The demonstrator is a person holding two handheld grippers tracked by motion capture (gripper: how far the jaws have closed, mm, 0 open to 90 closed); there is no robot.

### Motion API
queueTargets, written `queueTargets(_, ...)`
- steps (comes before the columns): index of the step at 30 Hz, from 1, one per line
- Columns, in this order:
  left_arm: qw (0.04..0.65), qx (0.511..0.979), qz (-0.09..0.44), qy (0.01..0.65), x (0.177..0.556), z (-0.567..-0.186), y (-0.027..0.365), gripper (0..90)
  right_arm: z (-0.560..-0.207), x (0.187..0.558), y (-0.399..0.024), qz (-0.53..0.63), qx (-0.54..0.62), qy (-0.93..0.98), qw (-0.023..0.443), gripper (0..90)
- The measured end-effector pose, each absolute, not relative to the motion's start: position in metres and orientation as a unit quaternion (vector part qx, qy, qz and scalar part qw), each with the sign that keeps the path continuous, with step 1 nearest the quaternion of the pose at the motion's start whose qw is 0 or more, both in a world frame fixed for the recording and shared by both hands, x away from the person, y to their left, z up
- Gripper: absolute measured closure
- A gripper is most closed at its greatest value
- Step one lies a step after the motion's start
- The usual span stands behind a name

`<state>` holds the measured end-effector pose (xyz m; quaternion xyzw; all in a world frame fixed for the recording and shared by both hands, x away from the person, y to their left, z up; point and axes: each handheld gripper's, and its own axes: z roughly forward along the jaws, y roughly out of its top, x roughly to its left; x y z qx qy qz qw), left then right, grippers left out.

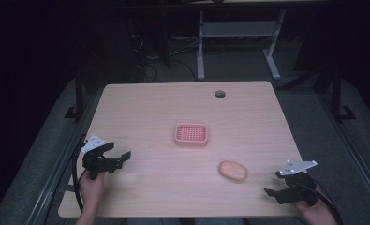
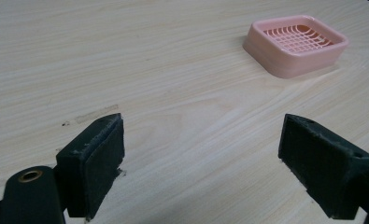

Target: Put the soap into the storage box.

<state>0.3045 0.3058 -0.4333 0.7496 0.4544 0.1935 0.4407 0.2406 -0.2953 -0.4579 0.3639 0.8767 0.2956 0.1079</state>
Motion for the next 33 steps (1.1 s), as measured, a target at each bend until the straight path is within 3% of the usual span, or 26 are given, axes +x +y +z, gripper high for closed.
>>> queueTargets(33,0.441,0.745,0.206,0.455,0.300,-0.431,0.308,14.2,-0.425,0.263,-0.247,0.244,0.293,0.919,0.101,19.5)
